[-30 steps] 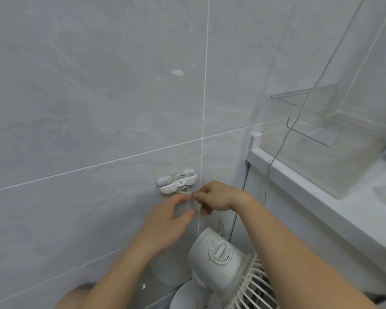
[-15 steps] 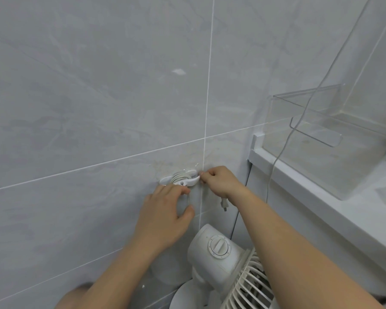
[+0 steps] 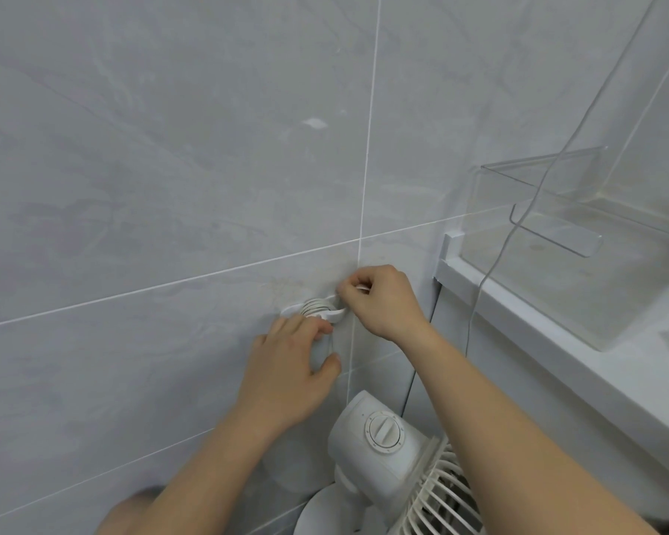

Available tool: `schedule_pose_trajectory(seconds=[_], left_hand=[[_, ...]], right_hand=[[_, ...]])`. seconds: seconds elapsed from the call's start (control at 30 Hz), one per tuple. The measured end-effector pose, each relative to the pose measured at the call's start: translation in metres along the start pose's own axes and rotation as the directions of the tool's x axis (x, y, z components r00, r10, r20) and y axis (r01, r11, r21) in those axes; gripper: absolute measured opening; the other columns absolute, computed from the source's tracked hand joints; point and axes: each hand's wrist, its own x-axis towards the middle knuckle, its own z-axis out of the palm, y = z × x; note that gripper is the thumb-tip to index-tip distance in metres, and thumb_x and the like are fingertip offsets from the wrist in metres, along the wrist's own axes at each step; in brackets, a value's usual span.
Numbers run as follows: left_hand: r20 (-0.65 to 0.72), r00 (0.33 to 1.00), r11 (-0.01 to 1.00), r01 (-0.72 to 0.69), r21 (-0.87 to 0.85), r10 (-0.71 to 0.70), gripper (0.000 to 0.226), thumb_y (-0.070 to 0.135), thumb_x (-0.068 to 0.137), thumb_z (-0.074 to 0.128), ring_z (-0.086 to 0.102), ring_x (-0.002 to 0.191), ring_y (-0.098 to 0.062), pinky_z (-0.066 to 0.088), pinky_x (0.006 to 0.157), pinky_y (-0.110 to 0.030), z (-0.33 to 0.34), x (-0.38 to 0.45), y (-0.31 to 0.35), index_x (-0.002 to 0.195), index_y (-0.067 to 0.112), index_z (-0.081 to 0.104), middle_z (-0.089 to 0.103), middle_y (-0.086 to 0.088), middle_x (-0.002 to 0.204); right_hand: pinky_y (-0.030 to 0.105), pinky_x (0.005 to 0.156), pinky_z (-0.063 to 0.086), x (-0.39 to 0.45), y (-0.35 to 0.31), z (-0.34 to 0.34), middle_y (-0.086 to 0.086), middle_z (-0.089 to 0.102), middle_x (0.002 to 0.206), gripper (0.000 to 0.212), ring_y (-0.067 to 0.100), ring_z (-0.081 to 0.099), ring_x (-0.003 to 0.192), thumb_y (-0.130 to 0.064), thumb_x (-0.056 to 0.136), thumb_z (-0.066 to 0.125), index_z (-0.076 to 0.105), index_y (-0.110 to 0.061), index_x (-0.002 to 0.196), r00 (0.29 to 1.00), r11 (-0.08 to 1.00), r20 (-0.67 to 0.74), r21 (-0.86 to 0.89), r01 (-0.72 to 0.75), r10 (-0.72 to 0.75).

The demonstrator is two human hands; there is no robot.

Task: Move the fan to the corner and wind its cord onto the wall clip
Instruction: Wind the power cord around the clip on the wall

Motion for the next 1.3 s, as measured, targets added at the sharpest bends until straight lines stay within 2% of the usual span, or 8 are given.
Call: schedule_pose_trajectory(seconds=[0.13, 0.27, 0.5, 0.67, 0.87, 0.97, 1.07, 1.3], left_hand=[[-0.045, 0.999, 0.995, -0.005, -0.099, 0.001, 0.039, 0.051, 0.076, 0.046, 0.05, 0.113, -0.01, 0.041, 0.093, -0.037, 0.002, -0.005, 0.002, 0.108, 0.035, 0.06, 0.059, 0.023, 0.115], [-0.077, 0.997, 0.969, -0.004, -0.249, -0.016, 0.027, 0.043, 0.077, 0.057, 0.053, 0.105, -0.008, 0.044, 0.092, -0.04, 0.001, -0.008, -0.001, 0.103, 0.035, 0.06, 0.058, 0.028, 0.105], [-0.001, 0.99, 0.797, 0.116, -0.592, -0.144, 0.033, 0.027, 0.085, 0.067, 0.057, 0.106, 0.003, 0.037, 0.077, -0.006, -0.007, -0.008, -0.001, 0.109, 0.038, 0.047, 0.066, 0.023, 0.109], [0.111, 0.987, 0.673, 0.158, -0.722, -0.112, 0.04, 0.033, 0.081, 0.059, 0.063, 0.101, -0.008, 0.05, 0.091, -0.034, -0.016, -0.006, 0.0, 0.119, 0.043, 0.056, 0.071, 0.016, 0.111], [-0.075, 0.974, 0.799, 0.129, -0.587, -0.212, 0.018, 0.034, 0.094, 0.057, 0.061, 0.075, -0.028, 0.052, 0.076, -0.046, -0.022, 0.001, -0.019, 0.105, 0.045, 0.065, 0.068, 0.002, 0.082], [-0.153, 0.973, 0.917, 0.103, -0.385, -0.174, 0.024, 0.039, 0.092, 0.049, 0.063, 0.069, -0.022, 0.054, 0.07, -0.046, -0.028, -0.002, -0.034, 0.114, 0.046, 0.058, 0.068, -0.001, 0.076], [-0.211, 0.965, 0.979, 0.126, -0.161, -0.159, 0.025, 0.038, 0.095, 0.053, 0.065, 0.072, -0.021, 0.053, 0.065, -0.041, -0.03, -0.006, -0.038, 0.119, 0.046, 0.049, 0.07, 0.008, 0.082], [-0.286, 0.941, 0.979, 0.198, 0.042, -0.178, 0.012, 0.046, 0.091, 0.058, 0.069, 0.077, -0.027, 0.053, 0.06, -0.037, -0.023, -0.011, -0.048, 0.098, 0.037, 0.058, 0.064, 0.01, 0.067]], right_hand=[[0.033, 0.078, 0.054, -0.008, -0.011, -0.005, -0.001, 0.078, 0.077, 0.033, 0.017, 0.07, 0.081, -0.033, 0.094, 0.058, 0.079, -0.014, 0.079, 0.995, 0.982, 0.101, 0.187, -0.028, 0.009], [0.031, 0.078, 0.05, -0.011, -0.019, -0.01, 0.002, 0.08, 0.09, 0.051, 0.018, 0.07, 0.085, -0.047, 0.096, 0.041, 0.081, -0.015, 0.096, 0.963, 0.902, 0.257, 0.391, -0.182, 0.083], [0.034, 0.078, 0.046, -0.01, -0.022, -0.013, 0.005, 0.079, 0.097, 0.059, 0.009, 0.061, 0.082, -0.04, 0.108, 0.028, 0.078, -0.009, 0.109, 0.935, 0.858, 0.347, 0.454, -0.24, 0.078], [0.036, 0.08, 0.046, -0.008, -0.02, -0.009, 0.002, 0.08, 0.102, 0.063, 0.013, 0.059, 0.089, -0.051, 0.098, 0.029, 0.078, -0.013, 0.111, 0.928, 0.866, 0.372, 0.452, -0.215, 0.036], [0.036, 0.077, 0.048, -0.005, -0.017, -0.006, 0.001, 0.08, 0.104, 0.058, 0.012, 0.059, 0.087, -0.05, 0.094, 0.036, 0.078, -0.014, 0.112, 0.921, 0.863, 0.388, 0.459, -0.211, 0.018], [0.025, 0.076, 0.051, -0.008, -0.017, -0.003, -0.002, 0.079, 0.106, 0.03, 0.002, 0.064, 0.087, -0.028, 0.097, 0.057, 0.077, -0.015, 0.115, 0.931, 0.902, 0.363, 0.413, -0.127, -0.036], [0.011, 0.078, 0.047, -0.01, -0.013, 0.001, -0.006, 0.074, 0.103, 0.029, -0.004, 0.061, 0.08, -0.008, 0.088, 0.07, 0.076, -0.016, 0.116, 0.943, 0.953, 0.313, 0.302, 0.014, -0.114], [0.014, 0.072, 0.041, -0.014, -0.009, 0.013, -0.003, 0.053, 0.097, 0.026, 0.008, 0.053, 0.082, -0.027, 0.074, 0.088, 0.069, -0.024, 0.092, 0.945, 0.975, 0.246, 0.009, 0.22, -0.216]])
